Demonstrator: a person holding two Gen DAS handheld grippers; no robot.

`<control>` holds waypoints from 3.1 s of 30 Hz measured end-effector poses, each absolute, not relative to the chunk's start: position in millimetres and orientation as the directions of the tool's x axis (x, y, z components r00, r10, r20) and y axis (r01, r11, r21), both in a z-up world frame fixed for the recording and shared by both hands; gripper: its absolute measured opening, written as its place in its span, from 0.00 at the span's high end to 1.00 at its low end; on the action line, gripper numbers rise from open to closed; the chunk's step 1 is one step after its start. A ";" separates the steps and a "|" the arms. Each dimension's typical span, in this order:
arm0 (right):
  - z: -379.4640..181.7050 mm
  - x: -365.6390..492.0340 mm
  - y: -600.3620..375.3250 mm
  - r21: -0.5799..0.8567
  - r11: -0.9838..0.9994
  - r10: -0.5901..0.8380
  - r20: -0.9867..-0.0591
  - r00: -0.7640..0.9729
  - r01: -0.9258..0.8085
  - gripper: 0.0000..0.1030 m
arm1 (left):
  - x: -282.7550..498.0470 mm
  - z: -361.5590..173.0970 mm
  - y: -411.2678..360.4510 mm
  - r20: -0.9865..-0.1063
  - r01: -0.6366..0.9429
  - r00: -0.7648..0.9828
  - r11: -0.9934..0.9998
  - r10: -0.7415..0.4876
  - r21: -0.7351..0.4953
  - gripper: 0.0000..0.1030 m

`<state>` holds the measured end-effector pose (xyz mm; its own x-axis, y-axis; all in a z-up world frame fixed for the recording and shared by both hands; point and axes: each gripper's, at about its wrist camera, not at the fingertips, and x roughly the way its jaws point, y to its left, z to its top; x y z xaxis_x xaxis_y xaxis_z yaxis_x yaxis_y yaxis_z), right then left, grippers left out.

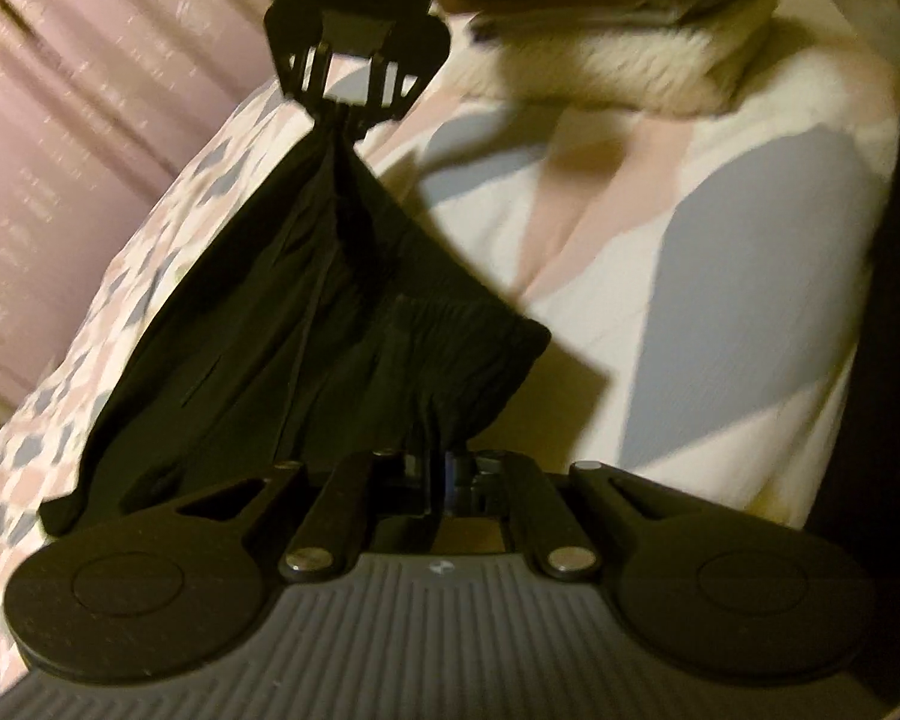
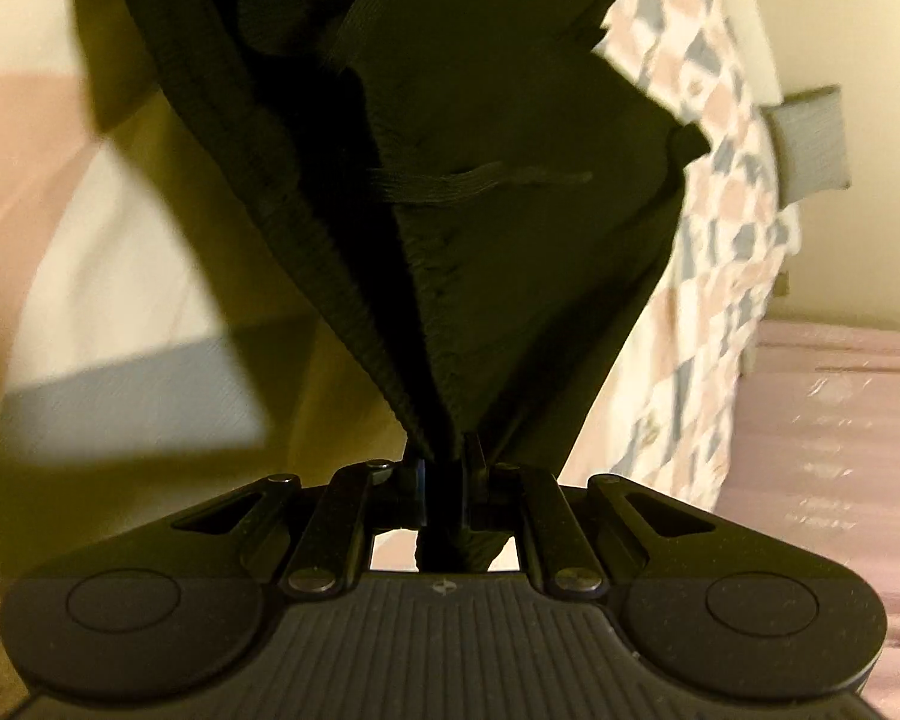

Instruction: Fold clothes

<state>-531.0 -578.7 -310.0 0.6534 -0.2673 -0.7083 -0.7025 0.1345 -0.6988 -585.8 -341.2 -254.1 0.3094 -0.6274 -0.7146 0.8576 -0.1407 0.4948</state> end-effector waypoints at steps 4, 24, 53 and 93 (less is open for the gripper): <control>-331.6 -537.9 -571.1 -0.634 0.072 -0.336 -0.742 0.580 -0.770 0.55 | -586.9 -271.2 -356.7 -0.767 0.888 0.273 -0.154 -0.580 0.433 0.96; -262.9 -479.9 -448.6 0.047 0.997 0.025 -0.936 0.352 0.054 0.51 | -399.7 -197.6 -228.8 -0.865 0.786 0.416 0.589 -0.280 0.187 0.71; -215.8 -309.9 -376.0 0.030 0.764 -0.256 -0.902 0.346 0.644 0.39 | -59.6 -134.0 -150.5 -0.852 0.766 0.407 0.631 -0.330 0.122 0.71; -257.9 -50.5 -416.7 0.207 0.388 -0.248 -0.915 0.317 0.898 0.54 | 345.2 -264.1 -415.1 -0.863 0.889 0.193 0.455 -0.466 -0.047 0.80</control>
<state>-50.5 -416.7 -257.9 0.3175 -0.2478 -0.9153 0.8983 0.3877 0.2066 345.2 -415.1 -264.1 0.1929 -0.4662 -0.8634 0.8894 0.4546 -0.0468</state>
